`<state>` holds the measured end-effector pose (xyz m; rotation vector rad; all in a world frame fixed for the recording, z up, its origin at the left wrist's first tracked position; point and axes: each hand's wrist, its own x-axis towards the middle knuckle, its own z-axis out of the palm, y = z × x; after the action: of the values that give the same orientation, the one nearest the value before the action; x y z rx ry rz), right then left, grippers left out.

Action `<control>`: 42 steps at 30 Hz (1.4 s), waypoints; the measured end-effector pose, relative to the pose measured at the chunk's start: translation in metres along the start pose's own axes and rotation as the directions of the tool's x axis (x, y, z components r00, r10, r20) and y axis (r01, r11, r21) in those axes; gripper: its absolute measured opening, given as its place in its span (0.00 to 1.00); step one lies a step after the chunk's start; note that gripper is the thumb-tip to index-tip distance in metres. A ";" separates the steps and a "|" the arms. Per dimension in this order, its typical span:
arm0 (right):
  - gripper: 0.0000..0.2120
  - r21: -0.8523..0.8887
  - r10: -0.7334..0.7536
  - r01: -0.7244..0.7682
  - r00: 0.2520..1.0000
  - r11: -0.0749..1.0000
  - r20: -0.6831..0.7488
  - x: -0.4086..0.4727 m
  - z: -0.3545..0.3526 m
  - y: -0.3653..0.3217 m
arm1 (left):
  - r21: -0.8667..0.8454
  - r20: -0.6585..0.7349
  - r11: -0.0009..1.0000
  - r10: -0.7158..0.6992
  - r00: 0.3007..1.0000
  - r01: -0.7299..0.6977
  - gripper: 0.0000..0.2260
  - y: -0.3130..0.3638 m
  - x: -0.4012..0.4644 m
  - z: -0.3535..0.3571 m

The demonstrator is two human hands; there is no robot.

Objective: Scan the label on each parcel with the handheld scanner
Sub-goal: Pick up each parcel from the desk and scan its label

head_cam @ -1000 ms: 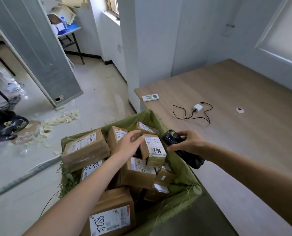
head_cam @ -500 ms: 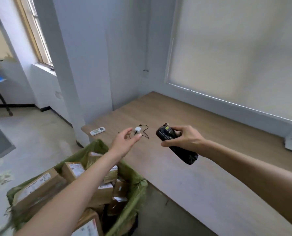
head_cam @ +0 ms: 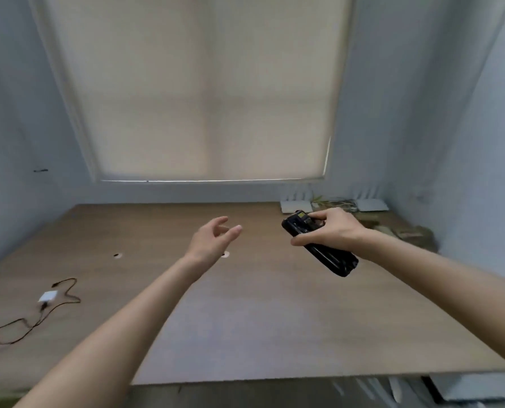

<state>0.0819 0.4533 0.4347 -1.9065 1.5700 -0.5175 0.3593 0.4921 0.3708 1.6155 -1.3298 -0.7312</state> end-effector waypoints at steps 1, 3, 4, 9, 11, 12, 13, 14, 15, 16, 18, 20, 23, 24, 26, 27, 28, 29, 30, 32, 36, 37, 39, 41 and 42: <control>0.33 -0.005 0.040 -0.040 0.998 0.999 -0.038 0.000 -0.021 0.024 | 0.005 0.028 1.000 0.013 1.000 -0.013 0.26 0.013 0.009 0.029; 0.37 0.001 0.123 -0.124 0.987 0.992 -0.107 0.000 -0.061 0.072 | 0.008 0.101 0.999 0.032 0.994 -0.033 0.26 0.039 0.024 0.089; 0.38 0.008 0.167 -0.168 0.975 0.986 -0.144 0.000 -0.080 0.096 | 0.010 0.145 0.999 0.040 0.989 -0.042 0.26 0.050 0.032 0.119; 0.46 0.005 0.319 -0.330 0.911 0.944 -0.261 0.011 -0.158 0.207 | -0.004 0.312 0.995 0.092 0.946 -0.095 0.27 0.092 0.063 0.254; 0.42 -0.008 0.353 -0.369 0.896 0.930 -0.269 0.018 -0.182 0.242 | -0.003 0.353 0.996 0.083 0.932 -0.087 0.27 0.099 0.077 0.296; 0.41 -0.016 0.365 -0.383 0.892 0.924 -0.266 0.021 -0.190 0.258 | 0.001 0.371 0.997 0.075 0.926 -0.081 0.28 0.100 0.083 0.314; 0.41 -0.020 0.382 -0.401 0.886 0.916 -0.264 0.026 -0.197 0.272 | 0.009 0.384 0.997 0.066 0.921 -0.075 0.28 0.101 0.089 0.330; 0.42 -0.020 0.399 -0.418 0.879 0.908 -0.261 0.033 -0.203 0.287 | 0.017 0.393 0.998 0.055 0.918 -0.067 0.29 0.101 0.096 0.345; 0.43 -0.016 0.416 -0.434 0.873 0.901 -0.254 0.040 -0.207 0.300 | 0.025 0.398 0.998 0.043 0.916 -0.057 0.29 0.102 0.103 0.359; 0.43 -0.011 0.432 -0.448 0.868 0.894 -0.247 0.050 -0.210 0.313 | 0.033 0.401 0.998 0.029 0.916 -0.046 0.29 0.101 0.111 0.373; 0.45 -0.003 0.454 -0.467 0.862 0.884 -0.227 0.070 -0.214 0.335 | 0.047 0.413 0.998 0.010 0.911 -0.032 0.29 0.098 0.127 0.396; 0.48 0.011 0.467 -0.476 0.858 0.879 -0.214 0.095 -0.215 0.354 | 0.064 0.430 0.998 -0.008 0.903 -0.021 0.29 0.093 0.148 0.420; 0.47 0.047 0.494 -0.494 0.848 0.868 -0.192 0.138 -0.216 0.382 | 0.089 0.453 0.996 -0.027 0.891 -0.015 0.29 0.083 0.189 0.457; 0.46 0.057 0.499 -0.498 0.846 0.865 -0.185 0.154 -0.216 0.394 | 0.093 0.461 0.996 -0.031 0.887 -0.014 0.29 0.080 0.204 0.471; 0.46 0.058 0.515 -0.513 0.840 0.856 -0.174 0.188 -0.217 0.416 | 0.092 0.481 0.996 -0.041 0.876 -0.004 0.29 0.072 0.236 0.499; 0.46 0.055 0.523 -0.522 0.835 0.851 -0.172 0.206 -0.218 0.428 | 0.089 0.491 0.996 -0.047 0.870 0.004 0.29 0.068 0.254 0.513; 0.46 0.053 0.532 -0.531 0.829 0.845 -0.174 0.225 -0.219 0.439 | 0.086 0.499 0.996 -0.055 0.865 0.013 0.29 0.064 0.272 0.528; 0.45 0.059 0.540 -0.539 0.823 0.840 -0.173 0.243 -0.220 0.450 | 0.080 0.504 0.996 -0.061 0.861 0.023 0.29 0.059 0.289 0.542; 0.44 0.067 0.549 -0.546 0.819 0.835 -0.170 0.261 -0.221 0.461 | 0.078 0.507 0.996 -0.069 0.859 0.034 0.29 0.053 0.306 0.556; 0.40 0.091 0.559 -0.552 0.812 0.829 -0.168 0.295 -0.223 0.483 | 0.081 0.520 0.995 -0.089 0.850 0.054 0.28 0.041 0.338 0.584; 0.37 0.172 0.570 -0.546 0.805 0.820 -0.166 0.352 -0.211 0.531 | 0.069 0.572 0.992 -0.125 0.811 0.104 0.27 0.014 0.388 0.640; 0.38 0.185 0.574 -0.547 0.803 0.816 -0.157 0.365 -0.205 0.545 | 0.069 0.577 0.990 -0.141 0.805 0.123 0.27 0.006 0.398 0.654; 0.37 0.204 0.583 -0.552 0.797 0.809 -0.156 0.389 -0.195 0.570 | 0.071 0.579 0.985 -0.168 0.798 0.156 0.27 -0.008 0.417 0.682; 0.34 0.225 0.602 -0.565 0.784 0.794 -0.151 0.412 -0.186 0.597 | 0.083 0.585 0.981 -0.192 0.788 0.177 0.27 -0.022 0.436 0.710; 0.33 0.229 0.603 -0.566 0.786 0.792 -0.140 0.424 -0.182 0.610 | 0.086 0.588 0.978 -0.202 0.783 0.188 0.27 -0.027 0.447 0.724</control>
<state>-0.3893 -0.0648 0.1270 -1.1562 2.0619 -0.5592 -0.1433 -0.1304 0.0786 1.6194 -1.6145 -1.4486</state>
